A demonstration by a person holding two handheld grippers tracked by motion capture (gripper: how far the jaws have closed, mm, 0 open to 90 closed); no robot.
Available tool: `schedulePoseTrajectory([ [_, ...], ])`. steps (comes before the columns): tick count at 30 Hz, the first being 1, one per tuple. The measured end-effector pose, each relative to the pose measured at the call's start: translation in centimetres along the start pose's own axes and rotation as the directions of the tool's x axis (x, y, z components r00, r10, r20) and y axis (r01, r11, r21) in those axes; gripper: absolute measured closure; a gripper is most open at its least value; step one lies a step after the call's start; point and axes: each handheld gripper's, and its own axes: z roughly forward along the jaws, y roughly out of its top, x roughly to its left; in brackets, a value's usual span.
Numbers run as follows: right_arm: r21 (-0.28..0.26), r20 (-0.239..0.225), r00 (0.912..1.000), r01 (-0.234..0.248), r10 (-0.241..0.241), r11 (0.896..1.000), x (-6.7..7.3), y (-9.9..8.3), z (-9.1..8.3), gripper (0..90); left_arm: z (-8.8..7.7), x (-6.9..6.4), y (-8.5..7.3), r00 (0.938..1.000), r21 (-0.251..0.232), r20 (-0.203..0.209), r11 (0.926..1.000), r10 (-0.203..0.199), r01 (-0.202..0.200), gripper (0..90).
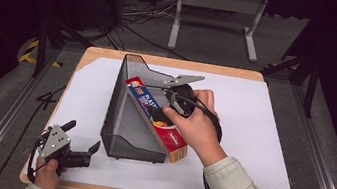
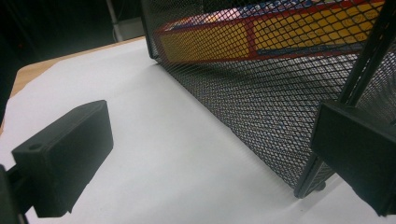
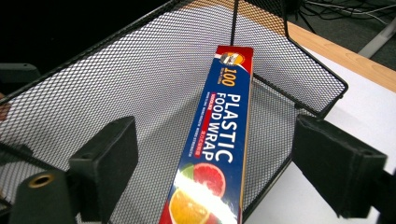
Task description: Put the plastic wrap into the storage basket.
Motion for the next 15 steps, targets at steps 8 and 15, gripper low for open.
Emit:
schedulePoseTrajectory([
  [8,-0.005,0.023,0.9994,0.026,-0.026,1.0,-1.4,-1.0,-2.7,13.0,0.0,0.0,0.0,1.0,0.002,0.001,1.0,-0.005,0.005,0.1],
  [15,-0.022,0.023,0.9997,-0.001,0.001,1.0,-3.1,-2.3,-5.1,11.4,0.0,-0.1,0.0,1.0,0.005,-0.004,1.0,-0.002,0.002,0.1],
])
